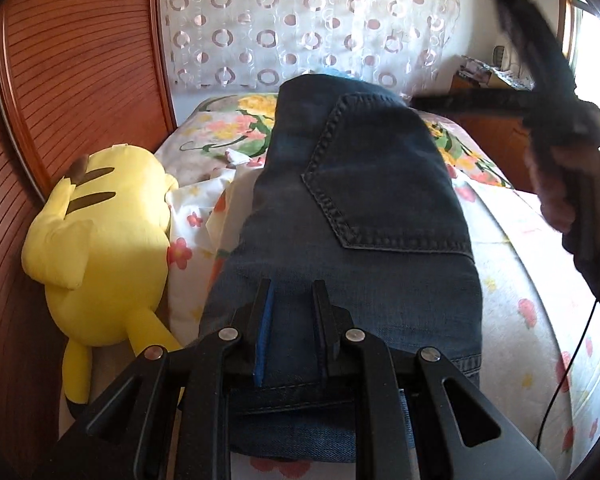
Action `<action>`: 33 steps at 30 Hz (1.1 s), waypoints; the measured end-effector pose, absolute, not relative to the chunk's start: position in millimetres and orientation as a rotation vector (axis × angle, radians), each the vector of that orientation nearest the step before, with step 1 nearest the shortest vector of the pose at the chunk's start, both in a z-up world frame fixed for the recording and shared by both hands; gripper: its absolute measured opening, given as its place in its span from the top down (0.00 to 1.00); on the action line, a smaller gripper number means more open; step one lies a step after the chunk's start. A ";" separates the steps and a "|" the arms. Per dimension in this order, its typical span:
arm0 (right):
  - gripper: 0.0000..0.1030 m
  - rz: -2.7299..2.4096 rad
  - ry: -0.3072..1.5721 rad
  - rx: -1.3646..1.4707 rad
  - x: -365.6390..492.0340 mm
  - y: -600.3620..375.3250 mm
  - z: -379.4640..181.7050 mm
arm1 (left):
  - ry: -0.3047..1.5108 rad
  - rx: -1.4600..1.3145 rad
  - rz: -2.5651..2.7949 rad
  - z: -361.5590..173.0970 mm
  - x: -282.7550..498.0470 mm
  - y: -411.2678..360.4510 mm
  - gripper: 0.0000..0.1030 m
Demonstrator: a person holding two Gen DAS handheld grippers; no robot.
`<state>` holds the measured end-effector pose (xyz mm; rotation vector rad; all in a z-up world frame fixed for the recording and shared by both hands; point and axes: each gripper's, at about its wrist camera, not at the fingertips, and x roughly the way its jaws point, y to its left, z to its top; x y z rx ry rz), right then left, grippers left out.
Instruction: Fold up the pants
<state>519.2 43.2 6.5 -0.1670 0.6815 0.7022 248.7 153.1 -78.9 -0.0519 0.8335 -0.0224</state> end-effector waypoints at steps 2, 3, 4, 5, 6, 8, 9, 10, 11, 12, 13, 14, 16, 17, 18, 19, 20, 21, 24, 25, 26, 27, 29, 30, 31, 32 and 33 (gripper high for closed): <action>0.59 0.711 0.611 -0.179 496.8 44.6 20.6 | 0.833 -0.055 -0.020 -81.9 247.0 154.0 0.82; 0.61 0.758 0.608 -0.176 490.5 48.1 18.4 | 0.831 -0.057 -0.020 -82.7 246.4 154.4 0.82; 0.63 0.806 0.616 -0.179 485.3 55.1 14.8 | 0.829 -0.059 -0.019 -83.1 245.6 154.8 0.82; 0.67 0.833 0.622 -0.199 481.1 63.8 11.0 | 0.829 -0.061 -0.018 -83.2 245.5 154.7 0.82; 0.67 0.831 0.628 -0.235 478.9 73.7 4.2 | 0.827 -0.064 -0.017 -83.8 245.0 154.8 0.82; 0.68 0.804 0.661 -0.290 483.8 86.4 -13.9 | 0.826 -0.065 -0.015 -84.8 243.6 154.0 0.82; 0.69 0.776 0.668 -0.306 489.7 89.3 -23.6 | 0.822 -0.067 -0.015 -84.8 243.1 153.2 0.82; 0.69 0.752 0.685 -0.302 497.9 89.6 -33.0 | 0.819 -0.071 -0.016 -85.0 243.2 153.5 0.82; 0.69 0.761 0.712 -0.269 505.2 88.5 -39.2 | 0.816 -0.074 -0.014 -85.3 242.8 153.7 0.82; 0.69 0.772 0.732 -0.230 510.8 88.6 -42.0 | 0.814 -0.078 -0.011 -84.6 242.0 153.6 0.82; 0.69 0.778 0.732 -0.209 510.1 88.2 -40.7 | 0.813 -0.082 -0.009 -82.9 240.9 153.0 0.82; 0.69 0.775 0.721 -0.204 506.5 87.5 -38.6 | 0.813 -0.085 -0.008 -81.6 240.1 152.6 0.82; 0.69 0.751 0.703 -0.204 497.3 82.0 -31.4 | 0.808 -0.087 0.001 -75.7 237.2 150.7 0.82; 0.69 0.738 0.698 -0.208 489.7 80.1 -27.2 | 0.802 -0.082 0.005 -72.2 235.2 149.1 0.82; 0.69 0.731 0.688 -0.210 480.9 75.4 -23.6 | 0.794 -0.078 0.007 -68.6 232.9 147.5 0.81; 0.69 0.727 0.675 -0.210 474.7 70.2 -17.9 | 0.787 -0.077 0.006 -66.1 231.0 146.5 0.80; 0.69 0.724 0.663 -0.209 460.8 61.1 -13.0 | 0.774 -0.075 0.004 -60.9 227.0 144.2 0.77; 0.69 0.718 0.652 -0.208 446.4 53.2 -8.8 | 0.762 -0.071 0.001 -55.3 222.8 141.1 0.75; 0.69 0.702 0.629 -0.193 403.4 31.0 0.2 | 0.731 -0.048 -0.005 -42.0 211.8 129.9 0.67; 0.69 0.697 0.623 -0.185 391.1 23.4 1.9 | 0.720 -0.045 -0.013 -37.4 207.8 126.2 0.65; 0.69 0.692 0.619 -0.179 375.9 16.0 5.3 | 0.711 -0.043 -0.020 -34.1 204.8 122.7 0.59; 0.69 0.685 0.611 -0.173 358.2 5.5 9.6 | 0.702 -0.041 -0.028 -30.3 201.7 118.5 0.55; 0.69 0.673 0.595 -0.166 334.1 -11.3 14.4 | 0.681 -0.028 -0.048 -21.4 193.2 107.4 0.55; 0.69 0.664 0.582 -0.166 320.4 -19.6 16.0 | 0.676 -0.024 -0.052 -18.2 190.2 103.1 0.55; 0.69 0.655 0.573 -0.164 309.8 -26.0 17.7 | 0.668 -0.017 -0.059 -14.1 185.9 97.1 0.55; 0.68 0.645 0.565 -0.157 297.9 -35.1 19.9 | 0.661 -0.013 -0.064 -11.1 182.8 92.7 0.54; 0.69 0.639 0.560 -0.150 287.8 -43.5 20.9 | 0.654 -0.010 -0.071 -8.0 179.3 88.0 0.54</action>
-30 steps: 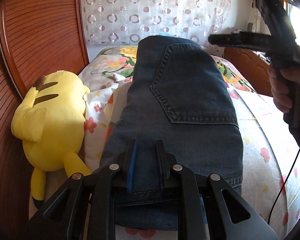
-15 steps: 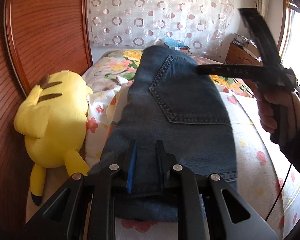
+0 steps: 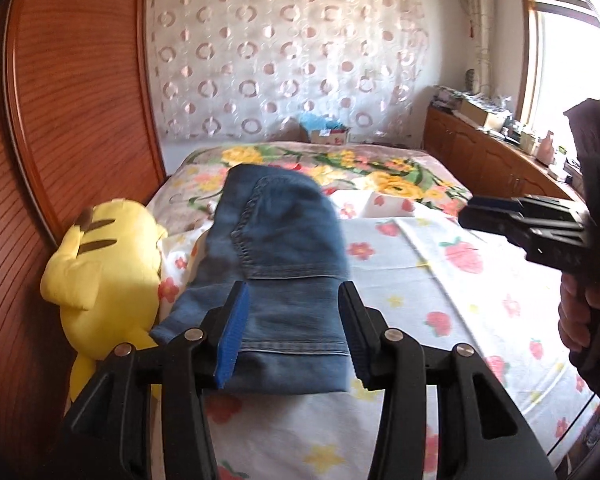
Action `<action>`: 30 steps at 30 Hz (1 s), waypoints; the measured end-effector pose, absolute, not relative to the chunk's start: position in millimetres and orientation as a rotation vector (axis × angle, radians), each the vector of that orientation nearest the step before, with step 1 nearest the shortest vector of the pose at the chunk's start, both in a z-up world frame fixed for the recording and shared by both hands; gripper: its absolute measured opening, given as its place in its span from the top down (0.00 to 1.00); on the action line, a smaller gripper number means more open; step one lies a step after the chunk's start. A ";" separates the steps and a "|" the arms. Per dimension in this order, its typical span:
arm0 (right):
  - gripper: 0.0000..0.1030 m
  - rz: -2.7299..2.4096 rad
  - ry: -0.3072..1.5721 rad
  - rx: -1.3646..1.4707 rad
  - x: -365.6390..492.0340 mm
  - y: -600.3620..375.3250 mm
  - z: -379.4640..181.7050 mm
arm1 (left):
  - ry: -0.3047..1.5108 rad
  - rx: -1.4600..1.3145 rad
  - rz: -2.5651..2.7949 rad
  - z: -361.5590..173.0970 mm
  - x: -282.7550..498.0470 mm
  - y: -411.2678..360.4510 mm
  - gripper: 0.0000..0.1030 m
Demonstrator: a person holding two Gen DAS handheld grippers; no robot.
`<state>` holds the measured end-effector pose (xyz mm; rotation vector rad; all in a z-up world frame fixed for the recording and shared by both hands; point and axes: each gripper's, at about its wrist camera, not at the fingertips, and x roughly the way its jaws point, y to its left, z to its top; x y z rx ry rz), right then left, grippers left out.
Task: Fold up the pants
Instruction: 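Lower the jeans onto the bed and open the left gripper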
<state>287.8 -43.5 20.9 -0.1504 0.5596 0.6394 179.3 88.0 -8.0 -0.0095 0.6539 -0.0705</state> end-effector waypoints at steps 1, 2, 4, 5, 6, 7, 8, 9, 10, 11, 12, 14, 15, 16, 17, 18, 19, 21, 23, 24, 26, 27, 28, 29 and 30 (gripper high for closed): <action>0.68 0.631 0.552 -0.144 274.5 -51.7 23.7 | 0.647 -0.007 -0.078 -5.1 175.6 83.6 0.54; 0.68 0.619 0.542 -0.141 262.8 -59.6 26.0 | 0.638 -0.004 -0.085 -1.8 171.4 78.5 0.48; 0.68 0.599 0.524 -0.136 240.4 -74.0 29.4 | 0.617 -0.001 -0.099 4.4 163.6 69.3 0.41; 0.68 0.589 0.519 -0.134 231.2 -79.5 30.6 | 0.612 0.002 -0.106 6.3 160.8 65.5 0.40; 0.68 0.575 0.512 -0.131 221.8 -85.2 31.9 | 0.607 0.005 -0.113 8.4 157.8 60.8 0.39; 0.68 0.566 0.504 -0.125 211.3 -91.3 32.9 | 0.602 0.011 -0.122 10.9 153.9 55.2 0.38; 0.67 0.557 0.497 -0.118 203.4 -96.2 34.6 | 0.597 0.015 -0.128 12.7 151.0 51.1 0.33; 0.67 0.548 0.487 -0.109 190.8 -103.0 36.0 | 0.591 0.019 -0.136 14.6 147.3 46.4 0.23; 0.66 0.537 0.478 -0.101 184.1 -106.3 37.1 | 0.580 0.022 -0.147 17.1 142.8 41.1 0.22; 0.66 0.526 0.469 -0.092 175.2 -112.1 38.4 | 0.575 0.025 -0.154 18.5 140.2 37.0 0.22; 0.66 0.516 0.463 -0.083 167.4 -116.0 39.2 | 0.572 0.030 -0.160 19.7 137.2 32.6 0.20; 0.66 0.494 0.451 -0.075 152.9 -124.6 40.5 | 0.558 0.042 -0.168 23.8 130.1 23.0 0.20; 0.66 0.474 0.443 -0.072 145.0 -129.1 41.4 | 0.551 0.046 -0.169 25.7 126.9 19.0 0.20; 0.65 0.460 0.434 -0.067 138.1 -132.4 42.6 | 0.544 0.051 -0.172 28.0 123.3 14.8 0.20; 0.63 0.447 0.427 -0.061 131.1 -138.2 43.8 | 0.537 0.054 -0.176 30.4 119.3 10.6 0.20; 0.61 0.431 0.419 -0.056 122.5 -142.9 45.4 | 0.530 0.054 -0.178 31.7 116.5 7.4 0.20; 0.58 0.414 0.409 -0.051 113.8 -147.0 47.1 | 0.520 0.051 -0.181 34.3 111.4 3.4 0.20; 0.53 0.387 0.391 -0.053 100.1 -153.3 50.2 | 0.505 0.043 -0.179 37.3 102.7 -3.2 0.20; 0.47 0.363 0.374 -0.055 87.6 -157.0 54.5 | 0.495 0.049 -0.167 40.6 94.6 -10.0 0.20; 0.46 0.350 0.366 -0.054 80.6 -158.9 56.2 | 0.491 0.053 -0.160 41.7 91.6 -13.2 0.20; 0.40 0.321 0.352 -0.055 65.9 -162.5 59.4 | 0.484 0.055 -0.148 44.1 85.5 -18.9 0.20; 0.39 0.309 0.347 -0.056 60.1 -162.4 59.6 | 0.482 0.051 -0.145 45.0 82.8 -21.0 0.20; 0.39 0.294 0.341 -0.053 54.0 -163.8 61.1 | 0.481 0.046 -0.142 45.4 79.8 -23.4 0.20; 0.38 0.282 0.338 -0.050 50.3 -162.1 61.9 | 0.481 0.039 -0.137 46.6 77.2 -25.4 0.20; 0.38 0.272 0.336 -0.047 46.8 -160.3 62.2 | 0.481 0.034 -0.134 46.7 75.7 -25.9 0.20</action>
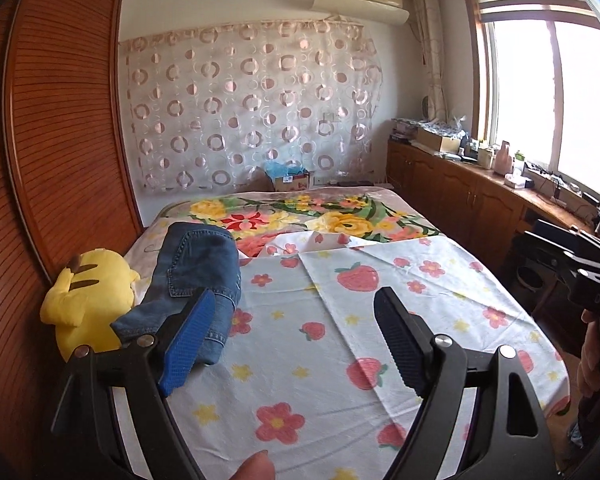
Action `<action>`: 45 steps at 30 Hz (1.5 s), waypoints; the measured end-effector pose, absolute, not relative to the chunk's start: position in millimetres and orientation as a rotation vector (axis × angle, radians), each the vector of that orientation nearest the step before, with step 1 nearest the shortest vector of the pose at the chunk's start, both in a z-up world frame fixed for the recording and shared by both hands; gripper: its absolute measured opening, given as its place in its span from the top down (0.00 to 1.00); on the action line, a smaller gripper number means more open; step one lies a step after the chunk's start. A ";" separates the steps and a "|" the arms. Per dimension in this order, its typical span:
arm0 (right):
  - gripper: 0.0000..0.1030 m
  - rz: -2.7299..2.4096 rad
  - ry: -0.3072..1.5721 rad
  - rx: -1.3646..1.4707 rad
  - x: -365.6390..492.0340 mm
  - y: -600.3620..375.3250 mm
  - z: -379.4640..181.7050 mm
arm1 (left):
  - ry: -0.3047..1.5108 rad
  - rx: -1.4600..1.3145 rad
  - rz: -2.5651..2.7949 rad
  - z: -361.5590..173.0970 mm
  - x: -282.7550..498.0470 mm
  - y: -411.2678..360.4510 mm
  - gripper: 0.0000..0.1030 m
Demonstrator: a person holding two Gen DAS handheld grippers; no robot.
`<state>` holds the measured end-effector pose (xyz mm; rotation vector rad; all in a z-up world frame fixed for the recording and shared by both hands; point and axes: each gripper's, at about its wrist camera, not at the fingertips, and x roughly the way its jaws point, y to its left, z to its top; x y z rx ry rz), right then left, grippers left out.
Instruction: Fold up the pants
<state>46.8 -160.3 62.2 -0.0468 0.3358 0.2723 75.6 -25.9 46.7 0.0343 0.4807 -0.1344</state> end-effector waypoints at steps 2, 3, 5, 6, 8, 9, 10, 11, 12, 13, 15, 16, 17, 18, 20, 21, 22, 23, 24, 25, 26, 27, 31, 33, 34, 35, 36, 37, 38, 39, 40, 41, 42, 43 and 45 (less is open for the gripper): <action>0.37 0.252 0.331 -0.043 42.2 -159.9 63.9 | 0.477 0.030 -0.138 47.7 72.1 -29.5 0.20; 0.37 0.237 0.327 -0.043 40.5 -158.5 63.8 | 0.474 0.030 -0.139 47.6 69.5 -31.7 0.20; 0.37 0.214 0.321 -0.040 34.0 -158.2 63.5 | 0.470 0.032 -0.134 47.7 65.1 -35.1 0.20; 0.37 0.212 0.320 -0.033 32.5 -157.4 63.6 | 0.470 0.032 -0.135 47.3 65.1 -34.7 0.20; 0.37 0.218 0.323 -0.021 30.6 -152.8 62.7 | 0.471 0.029 -0.129 46.7 62.4 -35.7 0.20; 0.36 0.216 0.325 -0.022 29.2 -151.5 61.4 | 0.474 0.028 -0.131 47.1 63.5 -36.3 0.20; 0.36 0.215 0.325 -0.022 28.5 -149.1 60.5 | 0.476 0.028 -0.133 48.0 62.3 -37.5 0.20; 0.37 0.217 0.326 -0.020 28.8 -147.1 59.6 | 0.478 0.028 -0.133 48.3 60.9 -37.4 0.20; 0.37 0.218 0.329 -0.018 31.4 -147.7 58.8 | 0.480 0.030 -0.131 48.7 59.7 -37.7 0.20; 0.36 0.217 0.329 -0.018 32.2 -147.6 58.5 | 0.481 0.032 -0.128 49.0 58.6 -38.1 0.20; 0.37 0.214 0.325 -0.015 30.7 -146.8 57.1 | 0.483 0.033 -0.123 50.0 58.4 -37.8 0.20; 0.36 0.214 0.324 -0.014 32.0 -146.5 57.0 | 0.482 0.033 -0.123 49.3 58.0 -37.4 0.20; 0.36 0.213 0.324 -0.014 32.7 -144.5 57.6 | 0.482 0.033 -0.123 49.6 57.6 -37.2 0.20; 0.36 0.213 0.323 -0.013 31.7 -146.6 56.3 | 0.481 0.033 -0.121 49.8 57.4 -37.1 0.20; 0.37 0.213 0.324 -0.011 31.7 -150.8 55.0 | 0.482 0.031 -0.124 49.9 57.2 -36.9 0.20; 0.37 0.214 0.324 -0.011 32.1 -150.6 55.5 | 0.483 0.030 -0.126 49.6 57.5 -37.1 0.20; 0.37 0.213 0.324 -0.012 32.0 -150.4 55.7 | 0.483 0.030 -0.126 49.6 57.3 -37.1 0.20; 0.36 0.212 0.324 -0.013 31.8 -150.2 55.3 | 0.482 0.031 -0.125 49.3 57.5 -37.3 0.20; 0.36 0.211 0.323 -0.013 31.8 -149.9 55.4 | 0.482 0.031 -0.124 49.7 57.2 -37.3 0.20; 0.37 0.212 0.322 -0.013 31.2 -151.1 54.0 | 0.482 0.032 -0.125 49.9 57.0 -37.4 0.20; 0.37 0.214 0.320 -0.013 31.9 -150.6 55.0 | 0.481 0.033 -0.125 49.5 57.4 -37.2 0.20; 0.36 0.215 0.319 -0.014 31.2 -152.4 54.0 | 0.481 0.033 -0.124 49.8 57.2 -37.1 0.20; 0.36 0.219 0.315 -0.013 29.9 -157.8 51.6 | 0.478 0.033 -0.123 49.7 57.2 -37.1 0.20; 0.36 0.220 0.314 -0.015 28.5 -159.0 50.0 | 0.480 0.031 -0.126 49.3 57.1 -36.8 0.20; 0.36 0.221 0.314 -0.016 28.7 -159.8 50.5 | 0.476 0.031 -0.126 49.6 56.8 -36.9 0.20; 0.36 0.222 0.314 -0.017 28.7 -159.8 50.5 | 0.473 0.030 -0.126 50.4 56.1 -36.9 0.20; 0.36 0.222 0.312 -0.019 28.1 -160.0 50.4 | 0.471 0.029 -0.124 50.5 55.5 -36.3 0.20; 0.36 0.223 0.311 -0.020 27.9 -160.8 50.9 | 0.470 0.028 -0.124 50.7 54.9 -35.7 0.20; 0.36 0.224 0.310 -0.020 27.8 -161.8 51.5 | 0.469 0.028 -0.124 51.3 54.4 -35.5 0.20; 0.36 0.226 0.309 -0.019 27.5 -162.6 51.7 | 0.470 0.030 -0.123 50.7 54.8 -35.7 0.20; 0.37 0.229 0.308 -0.019 27.2 -163.6 51.7 | 0.470 0.030 -0.123 50.7 54.8 -35.5 0.20; 0.36 0.229 0.307 -0.014 27.4 -165.1 52.6 | 0.469 0.031 -0.122 51.4 54.2 -35.3 0.20; 0.36 0.231 0.307 -0.011 27.2 -166.5 52.8 | 0.468 0.030 -0.122 51.6 53.8 -34.3 0.20; 0.36 0.232 0.306 -0.012 27.1 -167.7 53.3 | 0.468 0.029 -0.122 51.6 54.0 -34.2 0.20; 0.36 0.232 0.302 -0.016 26.5 -170.9 53.8 | 0.468 0.029 -0.120 51.7 53.8 -34.2 0.20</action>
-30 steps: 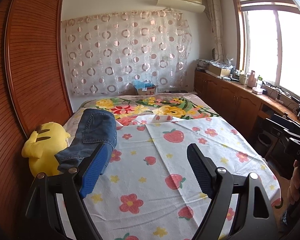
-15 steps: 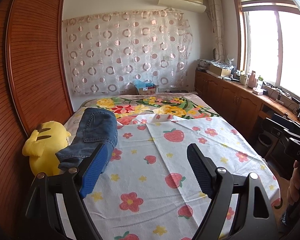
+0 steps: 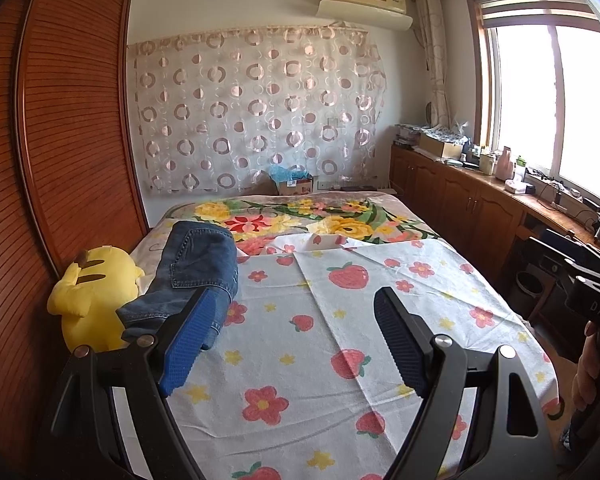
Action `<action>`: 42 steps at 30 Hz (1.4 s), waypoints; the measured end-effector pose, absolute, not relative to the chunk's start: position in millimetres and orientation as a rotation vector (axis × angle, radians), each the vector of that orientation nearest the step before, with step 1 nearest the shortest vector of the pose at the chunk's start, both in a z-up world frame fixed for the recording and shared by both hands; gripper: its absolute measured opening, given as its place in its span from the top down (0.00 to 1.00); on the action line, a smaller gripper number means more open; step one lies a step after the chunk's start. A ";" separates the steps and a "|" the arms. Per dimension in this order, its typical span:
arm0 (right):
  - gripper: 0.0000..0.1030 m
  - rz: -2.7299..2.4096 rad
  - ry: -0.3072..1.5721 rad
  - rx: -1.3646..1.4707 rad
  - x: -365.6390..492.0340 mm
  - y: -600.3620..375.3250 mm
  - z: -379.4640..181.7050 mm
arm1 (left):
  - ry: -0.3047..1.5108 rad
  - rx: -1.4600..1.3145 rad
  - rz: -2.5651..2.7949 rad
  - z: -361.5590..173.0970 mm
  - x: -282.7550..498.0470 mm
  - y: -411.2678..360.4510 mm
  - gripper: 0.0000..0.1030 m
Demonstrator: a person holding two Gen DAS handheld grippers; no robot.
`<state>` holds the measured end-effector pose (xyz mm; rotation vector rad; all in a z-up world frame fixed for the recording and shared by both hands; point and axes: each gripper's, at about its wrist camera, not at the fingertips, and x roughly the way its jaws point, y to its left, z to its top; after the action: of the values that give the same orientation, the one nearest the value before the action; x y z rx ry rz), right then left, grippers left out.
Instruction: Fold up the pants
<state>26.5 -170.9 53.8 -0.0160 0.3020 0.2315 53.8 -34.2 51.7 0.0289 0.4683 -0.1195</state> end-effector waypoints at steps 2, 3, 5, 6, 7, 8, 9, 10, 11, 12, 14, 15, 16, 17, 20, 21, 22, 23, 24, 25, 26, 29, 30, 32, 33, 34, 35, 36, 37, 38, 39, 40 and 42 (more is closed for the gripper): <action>0.36 0.233 0.301 -0.015 25.8 -169.8 53.8 | 0.468 0.029 -0.121 52.3 53.3 -33.6 0.20; 0.36 0.232 0.300 -0.016 25.9 -170.1 53.9 | 0.468 0.030 -0.120 52.0 53.4 -33.8 0.20; 0.36 0.232 0.299 -0.019 26.3 -171.7 54.4 | 0.468 0.031 -0.121 52.3 53.3 -33.6 0.20; 0.36 0.233 0.299 -0.019 26.3 -171.9 54.3 | 0.468 0.031 -0.120 52.6 53.3 -33.3 0.20; 0.36 0.232 0.300 -0.018 26.3 -171.9 54.2 | 0.468 0.029 -0.119 51.8 53.2 -34.0 0.20; 0.36 0.234 0.300 -0.019 26.4 -172.3 54.4 | 0.467 0.029 -0.119 52.6 52.7 -33.3 0.20; 0.36 0.233 0.299 -0.020 26.4 -172.5 54.6 | 0.467 0.030 -0.120 51.7 53.2 -34.0 0.20; 0.36 0.231 0.299 -0.019 26.2 -171.8 54.4 | 0.467 0.030 -0.120 51.7 53.2 -34.0 0.20; 0.36 0.233 0.299 -0.018 26.4 -172.6 54.5 | 0.467 0.030 -0.120 51.9 53.1 -33.8 0.20; 0.36 0.233 0.300 -0.018 26.4 -172.7 54.4 | 0.467 0.029 -0.121 51.4 52.9 -34.1 0.20; 0.36 0.233 0.299 -0.019 26.4 -173.2 54.5 | 0.465 0.028 -0.119 51.8 52.7 -33.9 0.20; 0.36 0.233 0.299 -0.019 26.4 -173.1 54.6 | 0.466 0.029 -0.120 51.3 52.9 -34.1 0.20; 0.36 0.234 0.299 -0.019 26.5 -173.7 54.7 | 0.466 0.029 -0.120 51.9 52.7 -33.8 0.20; 0.36 0.234 0.299 -0.019 25.8 -173.1 54.1 | 0.465 0.028 -0.120 53.5 52.4 -32.8 0.20; 0.36 0.232 0.298 -0.018 25.7 -172.1 54.0 | 0.466 0.029 -0.119 53.2 52.0 -32.8 0.20; 0.36 0.233 0.298 -0.017 25.8 -172.4 54.1 | 0.465 0.029 -0.119 52.4 52.0 -33.0 0.20; 0.36 0.233 0.297 -0.017 26.0 -172.8 54.4 | 0.465 0.029 -0.119 52.3 52.0 -32.9 0.20; 0.36 0.232 0.297 -0.019 25.3 -172.1 53.8 | 0.464 0.028 -0.120 52.6 51.7 -32.7 0.20; 0.36 0.233 0.296 -0.020 25.3 -172.6 53.9 | 0.464 0.028 -0.121 52.8 51.6 -32.7 0.20; 0.36 0.233 0.297 -0.019 25.3 -172.6 53.8 | 0.465 0.029 -0.119 52.1 51.9 -33.0 0.20; 0.36 0.233 0.296 -0.018 25.3 -172.7 53.9 | 0.464 0.030 -0.119 52.9 51.6 -32.7 0.20; 0.36 0.233 0.297 -0.017 25.6 -173.4 54.2 | 0.464 0.029 -0.118 52.8 51.3 -32.2 0.20; 0.36 0.233 0.296 -0.018 24.7 -172.8 53.9 | 0.463 0.028 -0.120 52.4 51.3 -32.4 0.20; 0.36 0.234 0.297 -0.018 24.8 -173.0 53.8 | 0.464 0.029 -0.120 51.8 51.3 -32.6 0.20; 0.36 0.234 0.297 -0.018 24.8 -173.0 53.8 | 0.464 0.029 -0.120 52.1 51.2 -32.5 0.20; 0.36 0.233 0.296 -0.018 24.8 -172.8 53.6 | 0.464 0.029 -0.120 51.4 51.4 -32.9 0.20; 0.36 0.234 0.297 -0.018 24.8 -172.8 53.6 | 0.464 0.030 -0.121 51.7 51.2 -32.8 0.20; 0.36 0.233 0.297 -0.018 24.8 -172.5 53.5 | 0.463 0.029 -0.120 51.4 51.4 -33.0 0.20; 0.36 0.233 0.296 -0.017 24.9 -172.8 53.7 | 0.463 0.029 -0.120 52.0 51.3 -32.4 0.20; 0.36 0.233 0.297 -0.017 24.9 -172.8 53.5 | 0.464 0.028 -0.121 51.8 51.0 -32.6 0.20; 0.36 0.234 0.297 -0.017 25.0 -173.0 53.5 | 0.464 0.029 -0.120 51.5 50.9 -32.8 0.20; 0.36 0.234 0.297 -0.018 24.8 -172.9 53.4 | 0.463 0.029 -0.120 50.9 51.2 -33.2 0.20; 0.36 0.233 0.297 -0.018 24.8 -172.6 53.4 | 0.465 0.029 -0.120 50.9 50.9 -33.1 0.20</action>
<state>24.8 -172.6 53.4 -0.0184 0.2969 0.2330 50.9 -33.1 50.9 0.0294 0.4647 -0.1199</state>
